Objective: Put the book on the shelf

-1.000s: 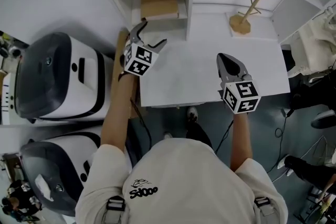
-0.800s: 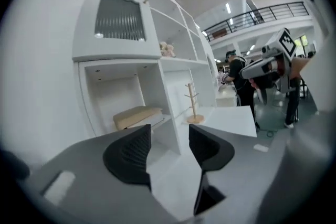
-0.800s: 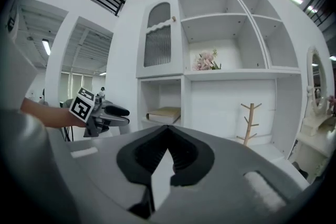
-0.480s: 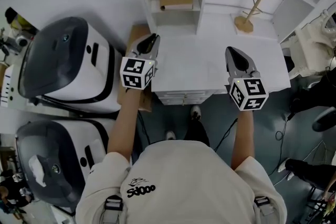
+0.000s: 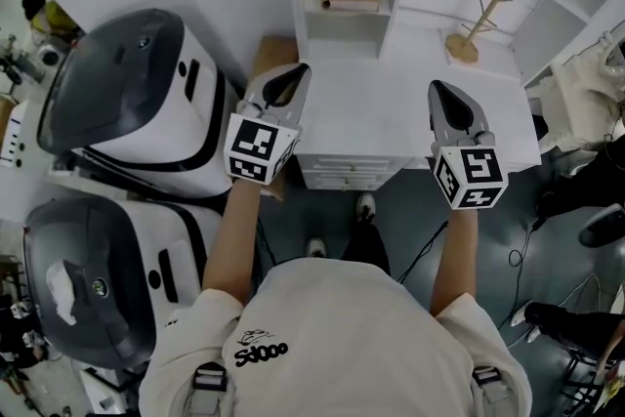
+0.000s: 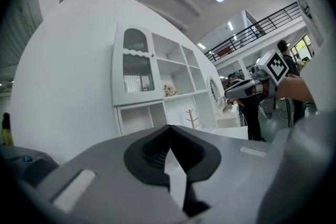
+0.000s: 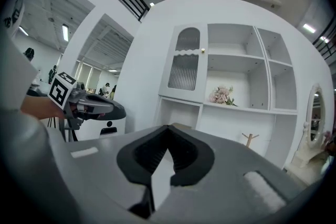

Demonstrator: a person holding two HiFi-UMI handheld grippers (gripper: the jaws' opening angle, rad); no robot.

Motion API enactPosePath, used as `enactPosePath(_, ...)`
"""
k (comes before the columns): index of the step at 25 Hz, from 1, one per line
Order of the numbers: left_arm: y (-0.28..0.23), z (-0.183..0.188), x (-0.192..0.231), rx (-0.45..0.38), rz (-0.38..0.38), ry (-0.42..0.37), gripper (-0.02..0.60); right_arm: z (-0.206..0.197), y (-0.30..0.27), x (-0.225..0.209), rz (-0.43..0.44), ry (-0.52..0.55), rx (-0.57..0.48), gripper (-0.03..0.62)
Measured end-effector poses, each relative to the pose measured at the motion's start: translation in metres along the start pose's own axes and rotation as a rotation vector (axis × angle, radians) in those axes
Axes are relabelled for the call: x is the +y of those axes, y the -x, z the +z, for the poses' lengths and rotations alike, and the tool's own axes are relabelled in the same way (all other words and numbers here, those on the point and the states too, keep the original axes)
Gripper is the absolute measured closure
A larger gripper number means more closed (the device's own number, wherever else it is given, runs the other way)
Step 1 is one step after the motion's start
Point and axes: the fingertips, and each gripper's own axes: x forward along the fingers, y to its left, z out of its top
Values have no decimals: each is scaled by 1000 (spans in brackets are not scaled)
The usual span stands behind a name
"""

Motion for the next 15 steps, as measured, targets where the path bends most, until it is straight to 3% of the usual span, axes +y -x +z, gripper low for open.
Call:
enactPosePath(5, 16, 13, -7, -29, 4, -45, 565, 9, 10, 11, -6, 22, -9, 592)
enactPosePath(15, 32, 10, -4, -18, 15, -54, 565, 8, 14, 28, -1, 37, -3, 592)
